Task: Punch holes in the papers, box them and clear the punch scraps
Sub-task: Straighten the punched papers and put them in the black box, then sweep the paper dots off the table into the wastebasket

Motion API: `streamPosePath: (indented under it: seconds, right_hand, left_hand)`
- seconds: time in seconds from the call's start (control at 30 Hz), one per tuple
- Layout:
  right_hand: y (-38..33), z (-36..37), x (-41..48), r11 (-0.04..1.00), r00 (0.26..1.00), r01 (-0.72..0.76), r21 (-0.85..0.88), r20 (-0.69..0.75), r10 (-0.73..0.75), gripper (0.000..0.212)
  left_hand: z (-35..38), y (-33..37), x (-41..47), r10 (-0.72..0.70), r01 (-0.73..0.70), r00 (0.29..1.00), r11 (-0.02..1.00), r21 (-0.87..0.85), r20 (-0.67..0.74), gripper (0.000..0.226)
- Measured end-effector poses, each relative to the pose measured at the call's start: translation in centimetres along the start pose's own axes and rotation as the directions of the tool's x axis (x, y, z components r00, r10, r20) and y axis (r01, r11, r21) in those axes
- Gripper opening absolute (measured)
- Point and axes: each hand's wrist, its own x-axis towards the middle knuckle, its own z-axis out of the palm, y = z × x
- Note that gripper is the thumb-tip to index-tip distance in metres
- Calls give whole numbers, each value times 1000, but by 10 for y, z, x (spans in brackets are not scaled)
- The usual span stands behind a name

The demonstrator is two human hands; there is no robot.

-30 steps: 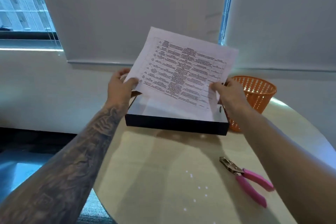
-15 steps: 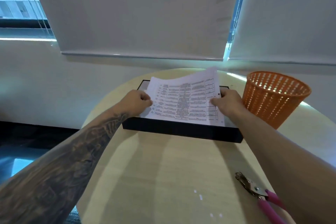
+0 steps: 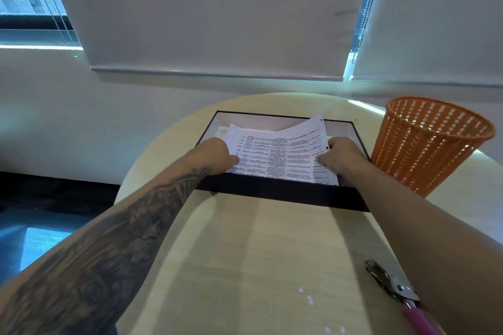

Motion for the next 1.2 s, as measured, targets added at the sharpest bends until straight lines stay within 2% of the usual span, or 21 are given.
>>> streamPosePath:
  seconds: [0.1, 0.2, 0.3, 0.4, 0.47, 0.53, 0.67, 0.8, 0.9, 1.03, 1.2]
  right_hand:
    - [1, 1, 5, 999, 1000, -20, -41, -11, 20, 28]
    - [-2, -2, -3, 996, 998, -23, -85, -56, 18, 43]
    - [-6, -17, -20, 991, 980, 110, -77, -160, -121, 58]
    - [-7, -33, -59, 958, 937, 280, -54, -203, -285, 40]
    - [-1, -39, -94, 933, 917, 358, -48, -169, -361, 29]
    - [10, -37, -133, 914, 908, 406, -31, -102, -407, 20]
    - [37, -23, -206, 903, 903, 429, -5, -11, -429, 12]
    - [61, -12, -253, 905, 904, 424, -35, 74, -421, 16]
    - [77, -10, -277, 885, 890, 455, -94, 66, -451, 21]
    - [92, -4, -296, 847, 854, 519, -118, 28, -520, 27]
    - [96, -4, -306, 821, 826, 563, -96, 14, -564, 19]
  left_hand:
    - [-2, 4, -3, 7, -8, 1000, 999, 31, 27, 48]
    - [-7, 6, -9, 3, -3, 1000, 999, 35, 21, 53]
    - [-14, 8, -21, 2, -3, 997, 1000, -12, -80, 54]
    - [-20, 6, -43, 31, -72, 966, 986, -150, -258, 52]
    - [-17, 4, -66, 87, -173, 930, 961, -216, -357, 46]
    - [-7, 4, -94, 151, -262, 905, 934, -241, -398, 38]
    - [33, 16, -155, 269, -370, 909, 873, -319, -318, 30]
    - [85, 27, -196, 384, -430, 900, 860, -273, -208, 26]
    - [105, 36, -219, 484, -511, 855, 848, -142, -188, 30]
    - [118, 42, -239, 512, -537, 828, 841, -63, -227, 39]
    - [124, 40, -250, 549, -575, 806, 815, -75, -223, 35]
